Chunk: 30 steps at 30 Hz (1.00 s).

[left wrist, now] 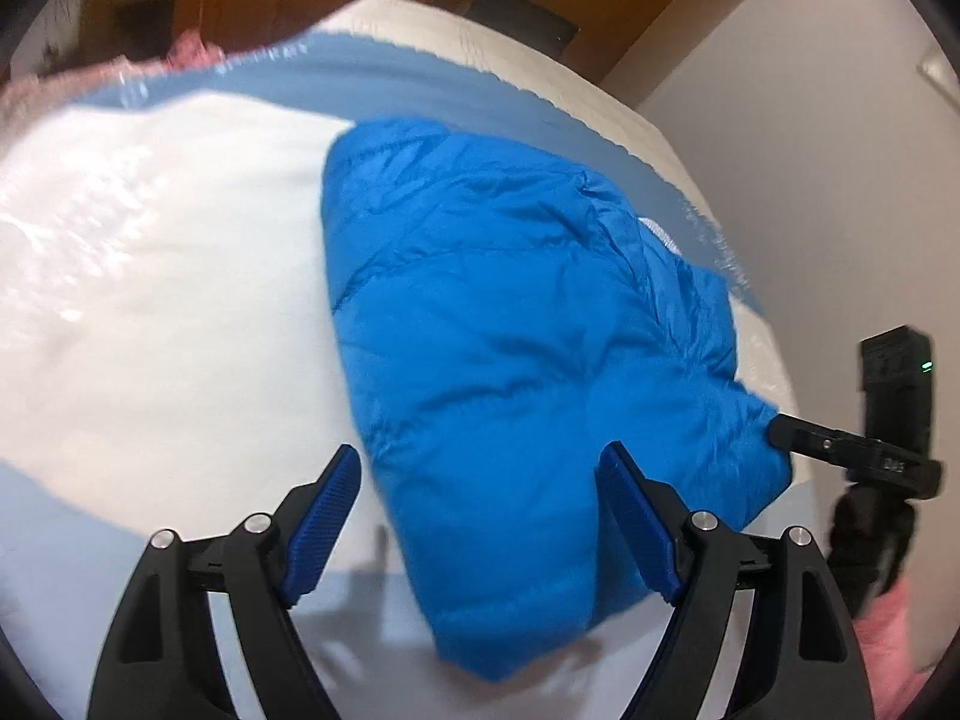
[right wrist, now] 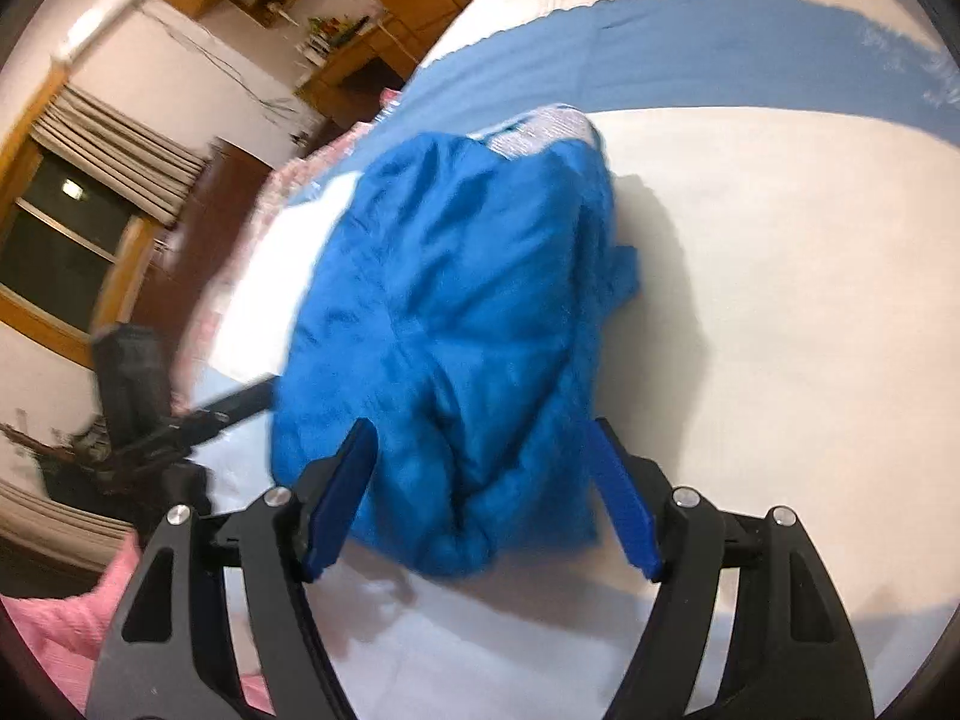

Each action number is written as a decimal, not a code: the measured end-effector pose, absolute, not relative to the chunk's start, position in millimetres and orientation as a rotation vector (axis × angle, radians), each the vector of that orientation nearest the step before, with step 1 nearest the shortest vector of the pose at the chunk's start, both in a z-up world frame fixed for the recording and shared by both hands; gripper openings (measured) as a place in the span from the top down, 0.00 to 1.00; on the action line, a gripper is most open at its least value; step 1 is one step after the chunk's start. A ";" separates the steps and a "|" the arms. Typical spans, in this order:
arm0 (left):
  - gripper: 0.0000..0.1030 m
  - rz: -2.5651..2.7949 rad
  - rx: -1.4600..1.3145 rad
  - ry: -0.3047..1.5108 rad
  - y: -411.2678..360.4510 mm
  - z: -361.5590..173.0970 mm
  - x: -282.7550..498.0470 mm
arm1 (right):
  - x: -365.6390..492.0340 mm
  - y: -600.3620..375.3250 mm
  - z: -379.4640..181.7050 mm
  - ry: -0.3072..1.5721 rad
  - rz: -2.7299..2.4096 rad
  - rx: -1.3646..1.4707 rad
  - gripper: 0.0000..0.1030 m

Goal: Fold large clothes

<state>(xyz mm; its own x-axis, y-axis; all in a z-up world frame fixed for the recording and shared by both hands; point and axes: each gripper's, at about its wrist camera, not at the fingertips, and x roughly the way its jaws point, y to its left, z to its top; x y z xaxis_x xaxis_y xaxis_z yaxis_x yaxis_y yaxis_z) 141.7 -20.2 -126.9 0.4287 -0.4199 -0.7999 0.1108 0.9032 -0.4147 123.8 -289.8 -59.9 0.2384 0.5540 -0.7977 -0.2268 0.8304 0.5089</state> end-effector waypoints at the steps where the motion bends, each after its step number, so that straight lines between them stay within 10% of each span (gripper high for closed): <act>1: 0.20 -0.322 -0.293 1.077 -21.6 -125.0 133.7 | 113.2 -291.7 -63.4 1.230 0.529 0.300 0.32; 15: 0.18 -0.287 -0.173 1.095 -36.9 -175.2 122.3 | 97.9 -299.8 -142.3 1.312 0.394 0.355 0.32; 30: 0.11 -0.168 -0.069 1.117 -34.2 -100.6 94.9 | 33.9 -270.9 -30.4 1.178 0.259 0.170 0.11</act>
